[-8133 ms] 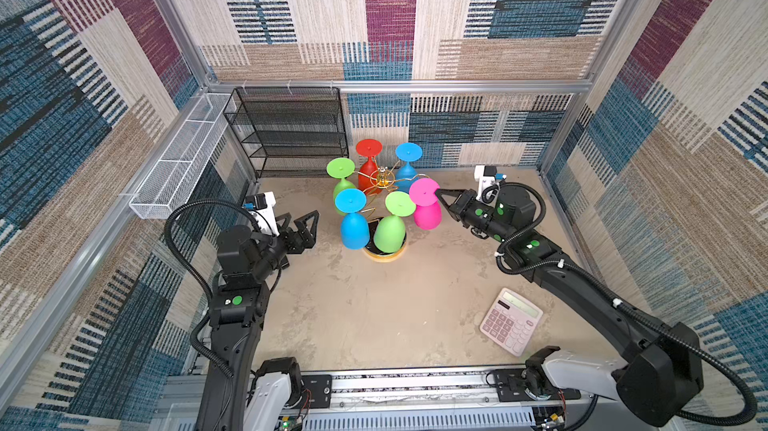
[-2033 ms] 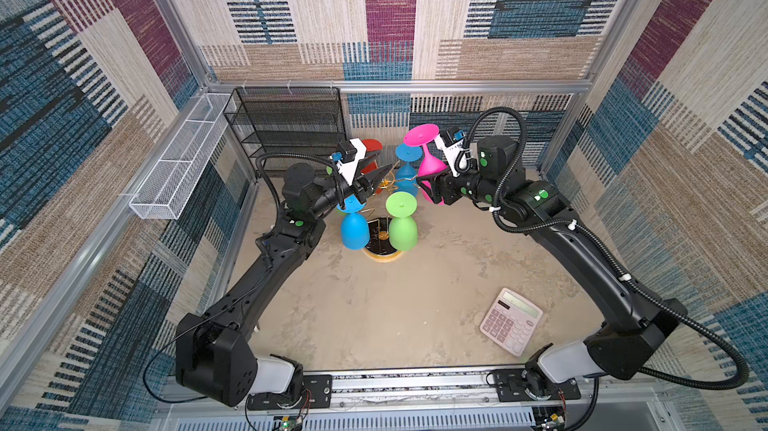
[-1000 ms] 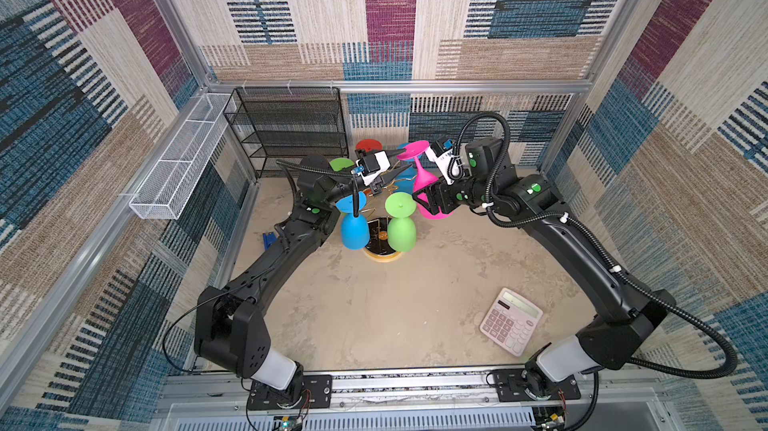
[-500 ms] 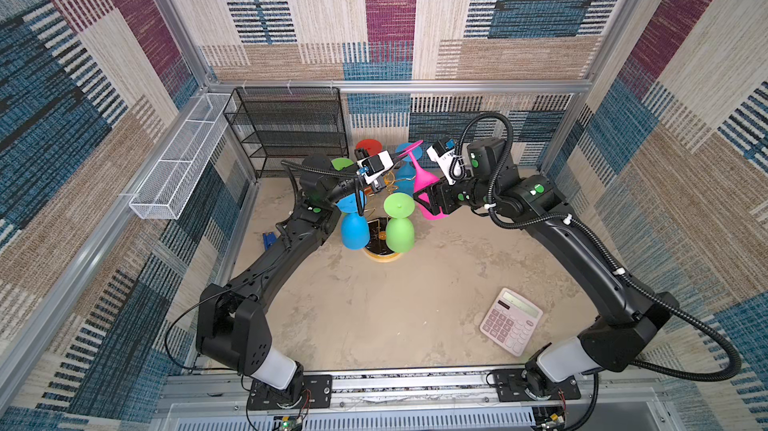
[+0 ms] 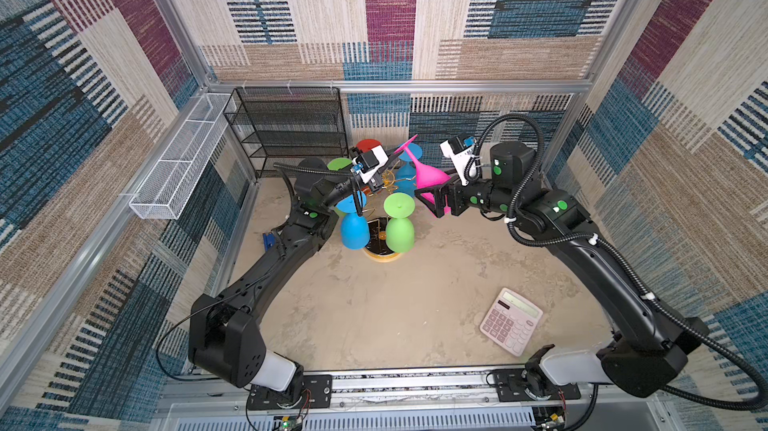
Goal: Take the wine glass off the wine glass rack
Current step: 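Open the left gripper off the magenta glass foot and withdraw it while right holds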
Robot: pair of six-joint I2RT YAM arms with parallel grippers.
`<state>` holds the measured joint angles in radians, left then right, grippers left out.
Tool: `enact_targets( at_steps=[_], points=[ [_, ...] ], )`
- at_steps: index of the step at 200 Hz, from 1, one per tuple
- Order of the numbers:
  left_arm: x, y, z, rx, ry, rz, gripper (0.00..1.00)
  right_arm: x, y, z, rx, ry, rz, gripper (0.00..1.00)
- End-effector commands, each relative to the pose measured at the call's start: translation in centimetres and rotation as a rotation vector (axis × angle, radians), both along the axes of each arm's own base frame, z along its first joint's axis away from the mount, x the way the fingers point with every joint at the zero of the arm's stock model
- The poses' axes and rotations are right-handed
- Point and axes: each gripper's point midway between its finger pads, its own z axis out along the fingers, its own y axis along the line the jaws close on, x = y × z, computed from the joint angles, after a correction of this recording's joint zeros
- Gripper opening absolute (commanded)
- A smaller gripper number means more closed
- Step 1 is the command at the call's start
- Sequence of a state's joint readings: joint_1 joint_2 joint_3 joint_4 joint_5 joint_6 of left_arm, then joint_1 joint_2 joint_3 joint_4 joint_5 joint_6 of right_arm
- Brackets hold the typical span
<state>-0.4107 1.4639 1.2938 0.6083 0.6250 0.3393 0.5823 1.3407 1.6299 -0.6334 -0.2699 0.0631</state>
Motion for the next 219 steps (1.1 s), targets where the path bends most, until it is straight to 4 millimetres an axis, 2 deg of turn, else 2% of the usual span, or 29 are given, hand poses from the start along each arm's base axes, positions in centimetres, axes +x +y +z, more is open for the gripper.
enact_targets(
  at_steps=[1,22,43,73,91,140,160,199,219],
  points=[
    [1.2,1.7,0.2,-0.101,0.187,0.095,0.00,-0.3,-0.5,4.2,0.147,-0.131,-0.020,0.99],
    [1.7,3.1,-0.6,-0.151,0.327,0.168,0.00,-1.3,-2.2,6.3,0.228,-0.202,-0.053,1.00],
    [1.5,4.3,-1.6,-0.195,0.445,0.214,0.00,-2.3,-4.3,7.5,0.293,-0.243,-0.097,0.97],
    [1.1,5.0,-2.6,-0.233,0.578,0.228,0.00,-3.0,-6.6,7.4,0.364,-0.244,-0.149,0.84],
    [0.9,5.0,-3.2,-0.240,0.629,0.222,0.00,-3.1,-7.3,6.8,0.387,-0.226,-0.171,0.76],
    [0.3,4.4,-3.3,-0.261,0.678,0.157,0.00,-1.8,-6.2,4.1,0.371,-0.134,-0.156,0.61],
    [0.1,4.1,-3.2,-0.267,0.688,0.130,0.00,-1.1,-5.5,3.3,0.369,-0.109,-0.142,0.58],
    [0.2,3.8,-3.4,-0.270,0.708,0.112,0.00,0.0,-3.9,2.5,0.380,-0.076,-0.089,0.51],
    [0.0,3.7,-3.3,-0.276,0.708,0.094,0.00,0.6,-3.5,2.1,0.390,-0.068,-0.080,0.44]
  ],
)
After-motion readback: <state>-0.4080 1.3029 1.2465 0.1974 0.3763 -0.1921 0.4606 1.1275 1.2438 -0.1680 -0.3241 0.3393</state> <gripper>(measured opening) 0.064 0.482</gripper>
